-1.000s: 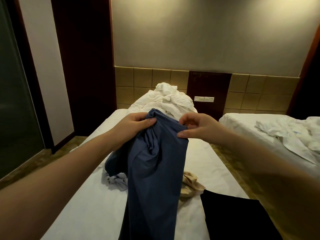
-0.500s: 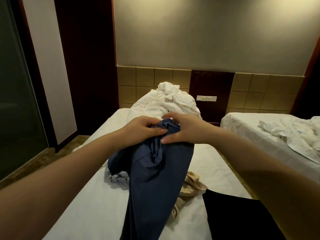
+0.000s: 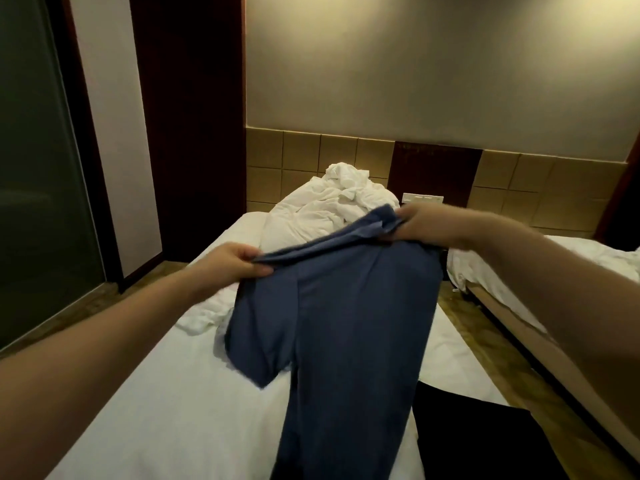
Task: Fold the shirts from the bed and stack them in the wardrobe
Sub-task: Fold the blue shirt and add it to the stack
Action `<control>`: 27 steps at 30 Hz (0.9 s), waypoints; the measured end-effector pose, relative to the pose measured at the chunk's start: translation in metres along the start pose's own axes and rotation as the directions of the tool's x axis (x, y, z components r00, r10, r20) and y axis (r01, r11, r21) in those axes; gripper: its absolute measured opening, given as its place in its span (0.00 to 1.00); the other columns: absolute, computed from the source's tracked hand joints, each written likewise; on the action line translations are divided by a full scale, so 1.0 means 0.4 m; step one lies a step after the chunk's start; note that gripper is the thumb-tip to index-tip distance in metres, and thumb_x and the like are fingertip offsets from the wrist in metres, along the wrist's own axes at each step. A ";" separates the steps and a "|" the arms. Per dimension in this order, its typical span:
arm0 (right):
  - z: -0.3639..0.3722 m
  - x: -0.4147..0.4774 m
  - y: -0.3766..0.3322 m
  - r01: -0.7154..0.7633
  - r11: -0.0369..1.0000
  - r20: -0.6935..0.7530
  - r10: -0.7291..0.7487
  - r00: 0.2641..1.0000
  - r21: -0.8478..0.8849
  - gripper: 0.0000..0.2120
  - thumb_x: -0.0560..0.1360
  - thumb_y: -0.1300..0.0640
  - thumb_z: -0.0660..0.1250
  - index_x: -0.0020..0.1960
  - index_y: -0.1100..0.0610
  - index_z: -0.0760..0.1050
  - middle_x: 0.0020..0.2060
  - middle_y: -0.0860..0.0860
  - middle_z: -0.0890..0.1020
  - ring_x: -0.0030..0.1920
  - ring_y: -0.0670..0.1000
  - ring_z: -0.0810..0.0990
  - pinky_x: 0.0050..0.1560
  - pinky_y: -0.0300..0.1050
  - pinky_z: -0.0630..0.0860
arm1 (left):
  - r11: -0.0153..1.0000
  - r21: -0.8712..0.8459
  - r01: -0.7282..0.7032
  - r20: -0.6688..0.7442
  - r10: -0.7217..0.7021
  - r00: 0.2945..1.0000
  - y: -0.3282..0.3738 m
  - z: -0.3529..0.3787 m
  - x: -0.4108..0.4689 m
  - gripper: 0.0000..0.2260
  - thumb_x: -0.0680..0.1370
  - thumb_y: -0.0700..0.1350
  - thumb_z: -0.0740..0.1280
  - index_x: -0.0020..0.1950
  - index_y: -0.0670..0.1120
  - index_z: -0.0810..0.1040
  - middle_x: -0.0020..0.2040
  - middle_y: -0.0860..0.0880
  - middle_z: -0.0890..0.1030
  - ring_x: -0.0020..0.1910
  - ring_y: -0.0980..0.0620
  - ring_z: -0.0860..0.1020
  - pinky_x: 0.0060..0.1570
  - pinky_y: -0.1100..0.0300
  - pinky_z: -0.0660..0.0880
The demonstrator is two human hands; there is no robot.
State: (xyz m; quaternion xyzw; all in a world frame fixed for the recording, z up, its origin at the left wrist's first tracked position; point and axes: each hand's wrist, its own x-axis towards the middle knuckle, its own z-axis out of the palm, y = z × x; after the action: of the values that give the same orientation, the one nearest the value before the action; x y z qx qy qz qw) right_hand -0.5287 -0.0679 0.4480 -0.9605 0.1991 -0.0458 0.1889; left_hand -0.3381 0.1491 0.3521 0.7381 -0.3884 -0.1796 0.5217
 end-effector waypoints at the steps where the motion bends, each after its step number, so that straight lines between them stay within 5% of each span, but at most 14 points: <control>1: -0.023 0.001 -0.017 0.019 0.998 -0.097 -0.024 0.995 -0.056 0.05 0.77 0.53 0.64 0.47 0.53 0.78 0.45 0.53 0.80 0.48 0.53 0.79 0.53 0.48 0.76 | 0.995 0.046 -0.086 -0.115 0.091 0.989 0.022 -0.008 0.022 0.08 0.71 0.35 0.71 0.35 0.47 0.83 0.31 0.54 0.81 0.41 0.49 0.79 0.40 0.65 0.75; 4: -0.092 0.005 -0.043 0.163 0.979 -0.412 -0.100 0.906 0.120 0.08 0.77 0.57 0.64 0.53 0.59 0.78 0.44 0.54 0.80 0.41 0.48 0.76 0.47 0.42 0.74 | 0.958 0.137 -0.253 -0.321 0.285 0.903 0.120 -0.036 0.059 0.04 0.72 0.36 0.70 0.42 0.44 0.81 0.32 0.52 0.80 0.33 0.59 0.77 0.34 0.69 0.73; 6: -0.092 0.015 -0.045 0.119 0.989 -0.356 -0.080 0.931 0.090 0.11 0.77 0.56 0.65 0.56 0.59 0.78 0.47 0.54 0.80 0.45 0.49 0.77 0.48 0.42 0.74 | 0.902 0.386 -0.191 -0.247 0.301 0.921 0.141 -0.038 0.078 0.02 0.73 0.40 0.71 0.45 0.45 0.82 0.36 0.48 0.80 0.36 0.53 0.78 0.33 0.69 0.73; 8: -0.063 0.038 -0.030 -0.020 0.995 -0.230 -0.004 0.973 -0.101 0.12 0.78 0.55 0.63 0.57 0.60 0.77 0.50 0.56 0.80 0.48 0.53 0.77 0.49 0.46 0.72 | 0.732 0.679 -0.056 -0.137 0.202 0.970 0.127 -0.022 0.091 0.06 0.74 0.46 0.71 0.48 0.45 0.83 0.41 0.46 0.82 0.41 0.49 0.78 0.40 0.62 0.75; 9: -0.058 0.043 -0.030 -0.030 0.992 -0.281 -0.006 0.960 -0.124 0.12 0.78 0.57 0.62 0.57 0.61 0.77 0.50 0.55 0.79 0.48 0.55 0.76 0.48 0.46 0.71 | 0.707 0.706 -0.036 -0.164 0.213 0.963 0.129 -0.018 0.095 0.08 0.75 0.47 0.70 0.49 0.45 0.83 0.44 0.45 0.82 0.44 0.48 0.78 0.45 0.58 0.76; 12: -0.079 0.048 -0.034 0.054 0.998 -0.445 -0.060 0.893 -0.025 0.12 0.79 0.60 0.60 0.58 0.64 0.76 0.50 0.58 0.79 0.52 0.58 0.76 0.49 0.44 0.68 | 0.884 0.461 -0.081 -0.305 0.244 0.920 0.165 -0.022 0.101 0.07 0.79 0.46 0.63 0.48 0.47 0.80 0.46 0.45 0.80 0.44 0.46 0.78 0.48 0.50 0.75; 16: -0.107 0.044 -0.026 0.038 0.999 -0.463 -0.046 0.885 -0.025 0.14 0.80 0.62 0.56 0.60 0.63 0.75 0.54 0.60 0.78 0.52 0.56 0.75 0.51 0.45 0.69 | 0.985 0.161 -0.060 -0.248 0.099 0.964 0.179 -0.008 0.099 0.06 0.81 0.46 0.58 0.50 0.49 0.74 0.44 0.48 0.78 0.30 0.52 0.80 0.28 0.62 0.75; 18: -0.113 0.043 -0.021 0.040 0.999 -0.480 -0.030 0.877 0.010 0.13 0.80 0.63 0.55 0.59 0.64 0.74 0.51 0.58 0.77 0.46 0.53 0.75 0.48 0.44 0.68 | 0.959 0.252 -0.130 -0.267 0.198 0.943 0.187 -0.004 0.098 0.06 0.81 0.45 0.57 0.49 0.49 0.74 0.43 0.47 0.77 0.29 0.52 0.80 0.28 0.62 0.75; 21: -0.099 0.040 -0.010 0.050 0.999 -0.486 -0.039 0.873 0.009 0.12 0.80 0.63 0.54 0.57 0.65 0.74 0.51 0.59 0.77 0.47 0.54 0.74 0.49 0.45 0.68 | 0.806 0.548 -0.223 -0.255 0.415 0.873 0.188 -0.009 0.089 0.09 0.81 0.47 0.58 0.48 0.47 0.76 0.43 0.47 0.76 0.41 0.47 0.77 0.38 0.56 0.77; 23: -0.091 0.028 0.000 0.092 0.996 -0.441 -0.086 0.894 -0.008 0.10 0.80 0.60 0.56 0.56 0.60 0.74 0.50 0.56 0.78 0.48 0.53 0.75 0.48 0.43 0.69 | 0.796 0.561 -0.229 -0.228 0.414 0.881 0.176 -0.019 0.084 0.11 0.81 0.48 0.59 0.50 0.44 0.77 0.43 0.46 0.77 0.44 0.45 0.77 0.44 0.51 0.78; 27: -0.105 -0.020 -0.007 0.069 0.991 -0.103 -0.057 0.993 0.115 0.10 0.74 0.48 0.68 0.52 0.49 0.74 0.45 0.46 0.78 0.46 0.46 0.77 0.41 0.36 0.71 | 0.829 0.512 -0.227 -0.165 0.354 0.921 0.171 -0.041 0.069 0.10 0.80 0.46 0.60 0.50 0.43 0.78 0.42 0.48 0.76 0.44 0.46 0.77 0.40 0.60 0.76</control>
State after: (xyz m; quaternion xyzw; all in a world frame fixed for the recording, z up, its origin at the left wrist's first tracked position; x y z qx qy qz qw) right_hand -0.5419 -0.0768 0.4875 -0.9500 0.1748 -0.1114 0.2336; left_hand -0.3362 0.1279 0.4246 0.7929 -0.4595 0.1006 0.3873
